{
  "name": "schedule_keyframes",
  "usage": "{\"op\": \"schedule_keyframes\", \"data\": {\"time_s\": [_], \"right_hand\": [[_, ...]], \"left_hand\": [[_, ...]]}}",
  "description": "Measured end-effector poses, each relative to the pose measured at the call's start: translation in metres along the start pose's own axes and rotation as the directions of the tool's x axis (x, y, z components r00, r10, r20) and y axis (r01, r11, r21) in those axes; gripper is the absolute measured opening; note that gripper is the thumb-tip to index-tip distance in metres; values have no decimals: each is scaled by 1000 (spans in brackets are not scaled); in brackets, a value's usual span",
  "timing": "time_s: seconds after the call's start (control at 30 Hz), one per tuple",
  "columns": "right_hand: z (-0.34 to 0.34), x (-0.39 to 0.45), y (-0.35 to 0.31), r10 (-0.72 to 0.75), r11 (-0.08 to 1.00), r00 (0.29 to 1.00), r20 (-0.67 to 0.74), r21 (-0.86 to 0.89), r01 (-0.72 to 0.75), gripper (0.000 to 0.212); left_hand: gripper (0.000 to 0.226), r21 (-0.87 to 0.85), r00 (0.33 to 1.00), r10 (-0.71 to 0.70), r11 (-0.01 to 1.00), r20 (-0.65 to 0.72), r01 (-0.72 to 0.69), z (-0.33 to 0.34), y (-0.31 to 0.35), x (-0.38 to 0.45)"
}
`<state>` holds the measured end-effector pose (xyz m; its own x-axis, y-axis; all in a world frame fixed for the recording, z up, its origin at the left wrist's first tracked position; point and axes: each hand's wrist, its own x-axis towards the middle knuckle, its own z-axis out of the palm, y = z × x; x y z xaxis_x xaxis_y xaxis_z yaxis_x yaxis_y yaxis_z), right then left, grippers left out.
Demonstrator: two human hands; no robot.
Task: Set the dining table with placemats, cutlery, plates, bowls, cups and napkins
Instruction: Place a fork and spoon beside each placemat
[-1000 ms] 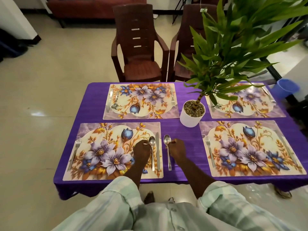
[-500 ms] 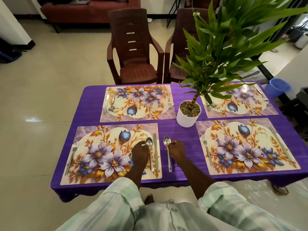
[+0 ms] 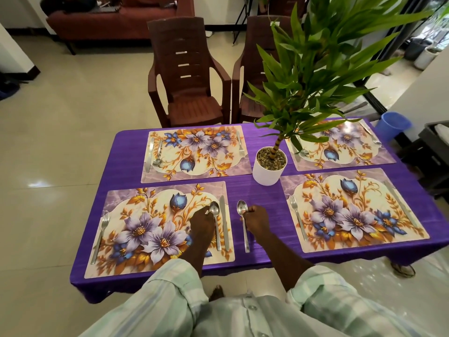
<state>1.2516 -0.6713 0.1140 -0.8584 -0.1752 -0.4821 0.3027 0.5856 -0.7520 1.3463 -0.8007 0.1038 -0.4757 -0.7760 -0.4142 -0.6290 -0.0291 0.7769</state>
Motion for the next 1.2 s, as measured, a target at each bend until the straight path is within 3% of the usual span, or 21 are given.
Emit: {"op": "schedule_keyframes", "data": {"time_s": [0.2,0.3,0.47,0.6,0.73,0.87,1.07,1.13,1.17,1.2], "right_hand": [[3,0,-1,9,1000,1000,-4,-8,-9,7],[4,-2,-2,11,1000,1000,-1,0,-11,5],[0,-4,-4,12,1000,1000,7,28,-13,4],[-11,-4,-6,-7,999,1000,-2,45,7,2],[-41,1,-2,-5,995,998,-56,97,10,12],[-82,9,8,-10,993,992,-129,113,25,22],[-158,30,37,-26,984,993,-118,172,46,4],[-186,35,48,-51,972,980,-193,215,93,11],[-201,43,58,-45,937,991,-124,339,85,20],[-218,62,79,-94,949,995,-40,299,101,32]], "left_hand": [[30,-20,994,-5,1000,105,8,-6,0,2],[34,-19,999,-30,999,21,30,-3,1,-2],[36,52,983,124,992,-133,-118,-6,13,-16],[28,-18,976,152,987,-155,-157,8,39,-25],[17,-25,958,283,958,-53,-285,47,60,-31],[22,-15,937,298,954,182,-300,91,75,-42],[31,-27,888,282,956,364,-293,165,106,-67],[30,-41,866,301,949,400,-311,194,118,-79],[29,-42,862,309,946,401,-320,212,121,-84],[29,-28,867,316,943,386,-332,230,127,-93]]}}
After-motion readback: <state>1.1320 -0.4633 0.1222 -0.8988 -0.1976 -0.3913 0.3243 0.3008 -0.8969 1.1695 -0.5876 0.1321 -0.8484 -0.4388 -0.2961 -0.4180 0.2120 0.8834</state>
